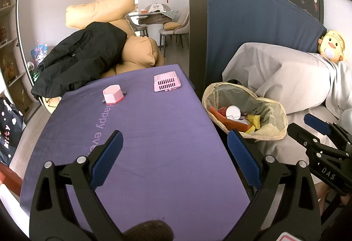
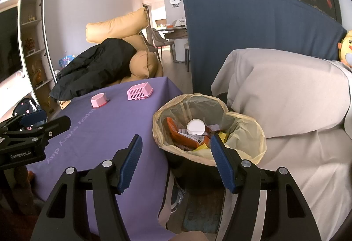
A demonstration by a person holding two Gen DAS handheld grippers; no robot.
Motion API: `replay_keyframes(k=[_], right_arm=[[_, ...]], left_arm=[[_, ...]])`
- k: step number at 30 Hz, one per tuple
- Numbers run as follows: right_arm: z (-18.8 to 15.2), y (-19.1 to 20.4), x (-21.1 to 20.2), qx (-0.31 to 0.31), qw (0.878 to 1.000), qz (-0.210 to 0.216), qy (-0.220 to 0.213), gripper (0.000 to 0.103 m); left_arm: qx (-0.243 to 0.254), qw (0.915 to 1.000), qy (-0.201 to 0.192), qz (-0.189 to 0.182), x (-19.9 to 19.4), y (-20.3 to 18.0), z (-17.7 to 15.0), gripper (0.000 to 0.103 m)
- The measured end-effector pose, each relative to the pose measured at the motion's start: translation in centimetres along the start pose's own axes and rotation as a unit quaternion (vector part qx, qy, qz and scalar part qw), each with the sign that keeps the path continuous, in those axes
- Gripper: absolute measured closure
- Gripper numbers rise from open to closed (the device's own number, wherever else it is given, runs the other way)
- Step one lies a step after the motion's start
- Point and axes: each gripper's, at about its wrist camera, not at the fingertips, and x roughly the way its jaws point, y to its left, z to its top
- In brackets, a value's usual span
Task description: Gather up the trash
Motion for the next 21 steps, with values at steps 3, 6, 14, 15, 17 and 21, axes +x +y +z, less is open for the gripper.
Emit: replay_keyframes(k=[3, 6, 14, 15, 17, 21], right_arm=[[0.01, -0.02, 0.02, 0.000, 1.000, -0.001, 0.001, 0.042], [0.02, -0.03, 0.02, 0.000, 1.000, -0.001, 0.000, 0.042], [0.04, -0.04, 0.02, 0.000, 1.000, -0.001, 0.000, 0.042], [0.04, -0.05, 0.03, -0.001, 1.000, 0.000, 0.000, 0.042], [0.06, -0.10, 0.07, -0.002, 1.000, -0.001, 0.000, 0.042], [0.05, -0.09, 0.07, -0.001, 1.000, -0.001, 0.000, 0.042]], left_arm=[[0.000, 1.0000, 0.000, 0.000, 0.00, -0.01, 0.00, 0.012], [0.000, 1.0000, 0.000, 0.000, 0.00, -0.01, 0.00, 0.012], [0.000, 1.0000, 0.000, 0.000, 0.00, 0.00, 0.00, 0.012], [0.000, 1.0000, 0.000, 0.000, 0.02, -0.01, 0.01, 0.012], [0.000, 1.0000, 0.000, 0.000, -0.01, 0.01, 0.00, 0.012], [0.000, 1.0000, -0.001, 0.000, -0.01, 0.00, -0.01, 0.012]])
